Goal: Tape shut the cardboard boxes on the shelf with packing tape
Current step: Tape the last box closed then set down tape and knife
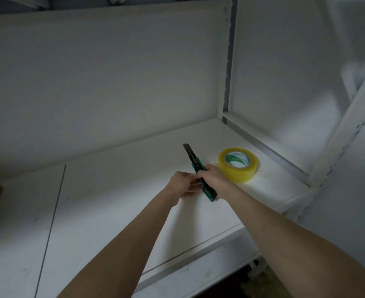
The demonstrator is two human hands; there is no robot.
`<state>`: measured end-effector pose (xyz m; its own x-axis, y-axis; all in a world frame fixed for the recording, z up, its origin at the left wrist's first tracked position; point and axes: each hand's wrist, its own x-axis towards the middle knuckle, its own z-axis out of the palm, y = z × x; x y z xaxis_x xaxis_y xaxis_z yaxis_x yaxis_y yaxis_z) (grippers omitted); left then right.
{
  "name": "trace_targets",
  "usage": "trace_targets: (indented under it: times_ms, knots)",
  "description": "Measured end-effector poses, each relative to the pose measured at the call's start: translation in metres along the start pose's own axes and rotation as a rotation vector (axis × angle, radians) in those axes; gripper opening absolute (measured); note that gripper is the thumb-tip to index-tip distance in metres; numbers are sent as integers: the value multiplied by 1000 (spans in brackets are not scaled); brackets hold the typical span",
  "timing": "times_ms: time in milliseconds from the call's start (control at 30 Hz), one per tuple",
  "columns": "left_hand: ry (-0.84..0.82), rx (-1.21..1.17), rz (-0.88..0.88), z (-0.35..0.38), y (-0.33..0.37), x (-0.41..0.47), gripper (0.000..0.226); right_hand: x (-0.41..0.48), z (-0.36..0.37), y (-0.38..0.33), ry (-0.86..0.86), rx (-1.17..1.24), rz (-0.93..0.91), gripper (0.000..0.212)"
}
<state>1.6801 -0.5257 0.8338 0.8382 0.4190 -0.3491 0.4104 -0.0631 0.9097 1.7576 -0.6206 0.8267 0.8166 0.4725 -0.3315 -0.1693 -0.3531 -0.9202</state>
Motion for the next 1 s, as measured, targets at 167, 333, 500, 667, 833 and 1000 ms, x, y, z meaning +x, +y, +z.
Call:
trace_targets:
  times_ms: [167,333,500,667,833,1000]
  knots:
    - [-199,8,21,-3,7,-15,24,-9,2,-14,29,151,101,47]
    - [-447,9,-7,-13,5,-31,19,-20,8,-22,83,183,80,46]
    - [-366,-174,-39,-11,1,-37,17,-21,20,-30,72,257,67,26]
    - [-203,-233,-24,-8,6,-35,50,-16,22,-43,94,190,-30,25]
    - [-121,-273,40,4,12,-37,69,-8,6,-39,40,182,-29,23]
    - [-2,-198,78,10,18,-30,85,-9,0,-27,-51,263,122,38]
